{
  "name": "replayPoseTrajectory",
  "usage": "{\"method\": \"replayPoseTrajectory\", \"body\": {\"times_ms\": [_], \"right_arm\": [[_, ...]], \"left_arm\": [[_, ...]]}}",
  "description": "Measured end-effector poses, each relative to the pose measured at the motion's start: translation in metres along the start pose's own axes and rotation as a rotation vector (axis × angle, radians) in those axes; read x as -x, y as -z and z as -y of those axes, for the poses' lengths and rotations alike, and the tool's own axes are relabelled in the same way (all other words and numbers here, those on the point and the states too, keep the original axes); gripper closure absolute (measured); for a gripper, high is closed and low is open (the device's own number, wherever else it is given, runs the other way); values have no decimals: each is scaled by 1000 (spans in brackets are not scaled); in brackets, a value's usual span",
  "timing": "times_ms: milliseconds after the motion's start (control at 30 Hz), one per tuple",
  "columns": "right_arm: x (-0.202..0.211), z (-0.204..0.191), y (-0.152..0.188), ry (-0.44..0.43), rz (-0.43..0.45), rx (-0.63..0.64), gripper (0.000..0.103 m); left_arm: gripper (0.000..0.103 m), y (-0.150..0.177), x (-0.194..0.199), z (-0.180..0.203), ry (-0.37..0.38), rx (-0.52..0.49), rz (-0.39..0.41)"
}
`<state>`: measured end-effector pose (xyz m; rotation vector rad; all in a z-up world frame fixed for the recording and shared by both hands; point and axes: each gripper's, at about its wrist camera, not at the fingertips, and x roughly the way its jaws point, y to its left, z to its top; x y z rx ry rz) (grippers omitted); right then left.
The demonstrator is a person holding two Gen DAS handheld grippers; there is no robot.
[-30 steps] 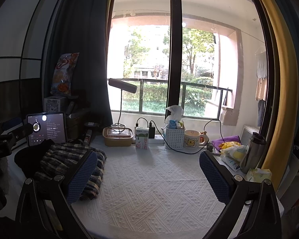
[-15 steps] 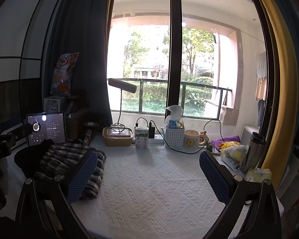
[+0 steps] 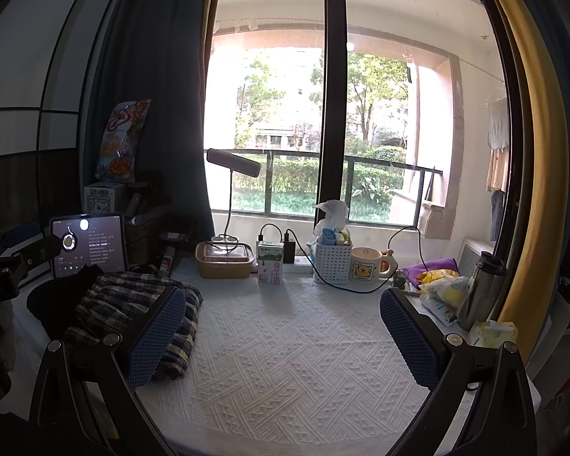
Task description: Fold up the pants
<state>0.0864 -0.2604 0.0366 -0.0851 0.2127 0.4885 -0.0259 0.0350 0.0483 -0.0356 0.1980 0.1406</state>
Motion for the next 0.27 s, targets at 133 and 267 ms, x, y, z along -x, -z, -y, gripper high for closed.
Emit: {"method": "replayPoseTrajectory", "body": {"times_ms": [133,267], "right_arm": [[0,0,0,0,0,0,0],[0,0,0,0,0,0,0]], "left_arm": [[1,0,-1,-2,8,-3,0],[1,-1,-2,-4,13,-4,0]]}}
